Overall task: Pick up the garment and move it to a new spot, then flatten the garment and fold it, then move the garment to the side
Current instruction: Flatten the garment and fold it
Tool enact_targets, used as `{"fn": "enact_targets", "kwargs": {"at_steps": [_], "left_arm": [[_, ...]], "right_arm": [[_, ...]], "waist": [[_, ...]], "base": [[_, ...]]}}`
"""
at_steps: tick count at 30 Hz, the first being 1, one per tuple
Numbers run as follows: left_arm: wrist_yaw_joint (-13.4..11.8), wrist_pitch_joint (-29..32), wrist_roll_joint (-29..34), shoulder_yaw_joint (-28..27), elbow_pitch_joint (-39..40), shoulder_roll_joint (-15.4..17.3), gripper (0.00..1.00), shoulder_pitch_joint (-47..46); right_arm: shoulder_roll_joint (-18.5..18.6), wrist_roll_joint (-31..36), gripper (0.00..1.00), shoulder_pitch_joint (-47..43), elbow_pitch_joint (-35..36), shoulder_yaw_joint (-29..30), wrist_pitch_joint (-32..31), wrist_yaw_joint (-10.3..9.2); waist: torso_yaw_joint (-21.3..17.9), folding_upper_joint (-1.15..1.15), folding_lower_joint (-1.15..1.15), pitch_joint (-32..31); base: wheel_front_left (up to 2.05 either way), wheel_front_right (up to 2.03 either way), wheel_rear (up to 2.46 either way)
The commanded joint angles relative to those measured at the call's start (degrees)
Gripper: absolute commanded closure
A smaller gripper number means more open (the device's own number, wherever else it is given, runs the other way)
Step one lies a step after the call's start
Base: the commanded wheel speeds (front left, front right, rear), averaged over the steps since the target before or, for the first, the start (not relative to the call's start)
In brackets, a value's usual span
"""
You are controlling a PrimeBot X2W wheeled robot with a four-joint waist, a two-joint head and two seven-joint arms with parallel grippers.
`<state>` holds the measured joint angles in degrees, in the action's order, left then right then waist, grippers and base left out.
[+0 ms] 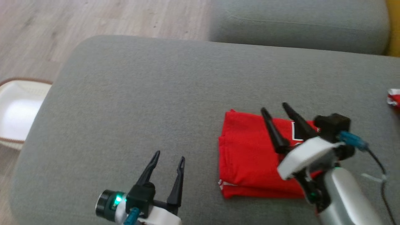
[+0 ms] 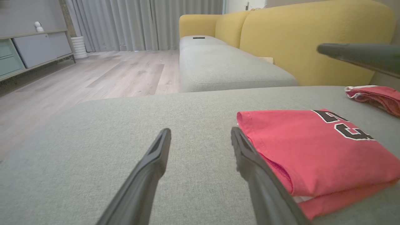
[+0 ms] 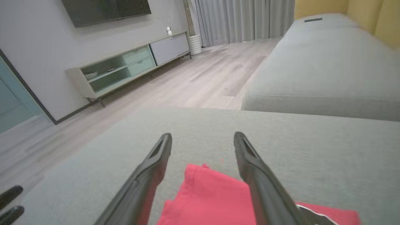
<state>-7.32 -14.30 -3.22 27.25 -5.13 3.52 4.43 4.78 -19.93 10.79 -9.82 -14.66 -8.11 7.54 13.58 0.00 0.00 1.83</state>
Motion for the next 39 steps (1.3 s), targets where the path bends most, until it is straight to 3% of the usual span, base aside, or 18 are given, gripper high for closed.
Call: {"fn": "enact_targets", "kwargs": {"at_steps": [1,7,12,17,26,39], "left_arm": [[-0.3,-0.7,-0.3,-2.2,2.0,-0.6,0.00,-2.3],[-0.8,-0.7,-0.6,-5.5,2.3,-0.3,0.00,-0.9],[-0.7,-0.7,-2.0,-8.8,3.0,-0.3,0.00,0.4],[0.2,-0.7,-2.0,-11.3,3.0,-0.2,0.00,2.7],[1.4,-0.7,-1.3,-14.1,4.9,-0.3,0.00,7.8],[1.2,-0.7,-1.2,-16.4,6.0,-0.6,0.00,9.8]], "right_arm": [[1.2,0.0,0.00,0.3,2.3,-0.5,1.5,-0.05],[7.3,-0.8,0.00,-5.2,-0.1,2.7,14.1,-0.05],[8.6,0.0,0.00,-7.5,-5.7,2.5,21.8,-0.05],[7.5,1.6,0.00,-8.7,-10.5,2.6,23.0,-0.05],[3.9,5.1,0.00,-13.6,-7.8,4.7,23.1,-0.05],[1.8,9.5,0.00,-17.6,-6.9,7.4,23.1,-0.05]], "waist": [[-1.4,0.00,0.00,-0.6],[-5.5,0.00,0.00,-3.3],[-8.2,0.00,0.00,-4.6],[-10.1,0.00,0.00,-6.0],[-10.4,0.00,0.00,-7.9],[-9.3,0.00,0.00,-9.8]], "base": [[0.00,0.00,0.00],[0.00,0.00,0.00],[0.00,0.00,0.00],[0.00,0.00,0.00],[0.00,0.00,0.00],[0.00,0.00,0.00]]}}
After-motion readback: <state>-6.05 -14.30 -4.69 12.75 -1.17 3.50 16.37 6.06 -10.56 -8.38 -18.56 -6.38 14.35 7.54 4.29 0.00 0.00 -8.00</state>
